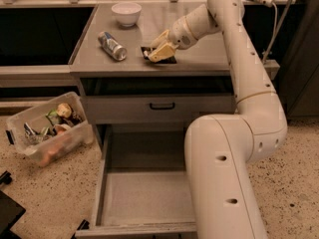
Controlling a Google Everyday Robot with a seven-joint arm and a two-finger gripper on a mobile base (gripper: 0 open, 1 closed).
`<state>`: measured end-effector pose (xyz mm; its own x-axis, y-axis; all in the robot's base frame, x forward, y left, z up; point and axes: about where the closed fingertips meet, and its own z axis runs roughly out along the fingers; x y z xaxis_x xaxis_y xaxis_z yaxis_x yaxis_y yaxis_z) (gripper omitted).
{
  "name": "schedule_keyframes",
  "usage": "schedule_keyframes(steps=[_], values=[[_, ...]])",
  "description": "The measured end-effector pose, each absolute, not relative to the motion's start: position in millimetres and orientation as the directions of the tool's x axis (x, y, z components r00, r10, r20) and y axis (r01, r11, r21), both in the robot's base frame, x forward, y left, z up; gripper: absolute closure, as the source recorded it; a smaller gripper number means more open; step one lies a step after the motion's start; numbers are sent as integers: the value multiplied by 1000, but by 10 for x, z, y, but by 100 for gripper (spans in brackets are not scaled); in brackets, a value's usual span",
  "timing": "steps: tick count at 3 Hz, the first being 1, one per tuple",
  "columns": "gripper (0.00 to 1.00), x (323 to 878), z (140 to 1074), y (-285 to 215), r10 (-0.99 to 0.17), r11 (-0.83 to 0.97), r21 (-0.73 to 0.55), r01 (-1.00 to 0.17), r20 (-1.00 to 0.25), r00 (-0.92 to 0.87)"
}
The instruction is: Pick rxbar chocolate from middle drawer and place on counter
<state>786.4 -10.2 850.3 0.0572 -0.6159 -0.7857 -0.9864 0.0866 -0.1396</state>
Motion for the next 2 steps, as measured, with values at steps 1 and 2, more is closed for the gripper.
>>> schedule_keyframes(steps=[1,2], values=[[11,7864,8503,-102,-616,87,-140,-986,-786,57],[0,7864,8503,-102,-616,87,-140,-986,-786,57]])
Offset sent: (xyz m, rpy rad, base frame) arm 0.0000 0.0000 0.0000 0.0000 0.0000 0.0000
